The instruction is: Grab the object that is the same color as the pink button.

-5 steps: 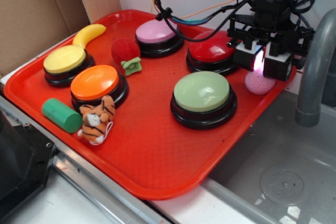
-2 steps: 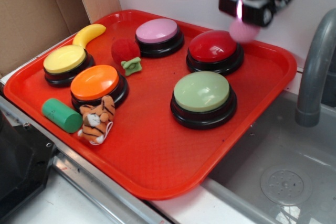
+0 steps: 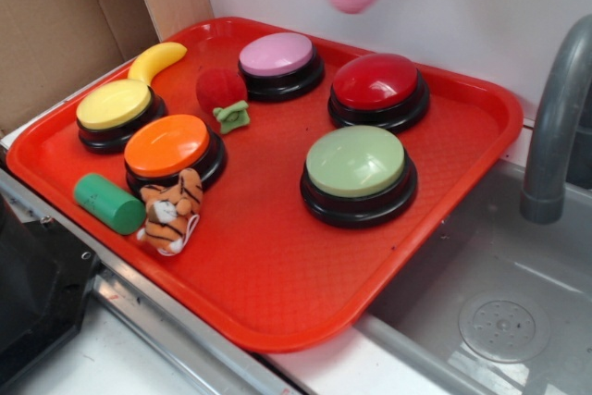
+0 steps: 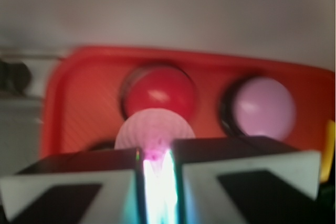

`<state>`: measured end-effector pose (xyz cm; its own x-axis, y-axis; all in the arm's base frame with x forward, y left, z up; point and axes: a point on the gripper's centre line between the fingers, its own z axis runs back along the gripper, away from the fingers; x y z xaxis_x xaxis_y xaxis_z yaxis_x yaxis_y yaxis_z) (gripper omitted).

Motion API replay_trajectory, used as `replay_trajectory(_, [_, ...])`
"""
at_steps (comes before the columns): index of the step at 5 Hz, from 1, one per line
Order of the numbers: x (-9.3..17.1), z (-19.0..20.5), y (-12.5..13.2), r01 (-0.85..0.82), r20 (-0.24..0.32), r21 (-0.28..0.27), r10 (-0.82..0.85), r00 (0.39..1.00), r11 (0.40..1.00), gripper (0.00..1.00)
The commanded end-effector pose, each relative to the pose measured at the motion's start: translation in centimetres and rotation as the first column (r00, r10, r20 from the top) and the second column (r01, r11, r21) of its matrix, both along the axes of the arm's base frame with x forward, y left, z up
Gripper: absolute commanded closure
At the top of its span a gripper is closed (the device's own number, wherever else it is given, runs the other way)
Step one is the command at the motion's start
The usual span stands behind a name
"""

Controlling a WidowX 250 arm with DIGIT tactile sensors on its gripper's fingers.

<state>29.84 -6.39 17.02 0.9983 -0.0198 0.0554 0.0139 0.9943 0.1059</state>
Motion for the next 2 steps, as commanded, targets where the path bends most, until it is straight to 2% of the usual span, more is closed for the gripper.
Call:
replay_trajectory(1, [-3.9, 1.6, 6.1, -0.139, 0.060, 0.011, 0.138, 0.989, 0.990, 1.00])
replay_trajectory(2, [-4.1, 0.9, 7.2, -0.161, 0.005, 0.015, 0.161, 0.987, 0.987, 1.00])
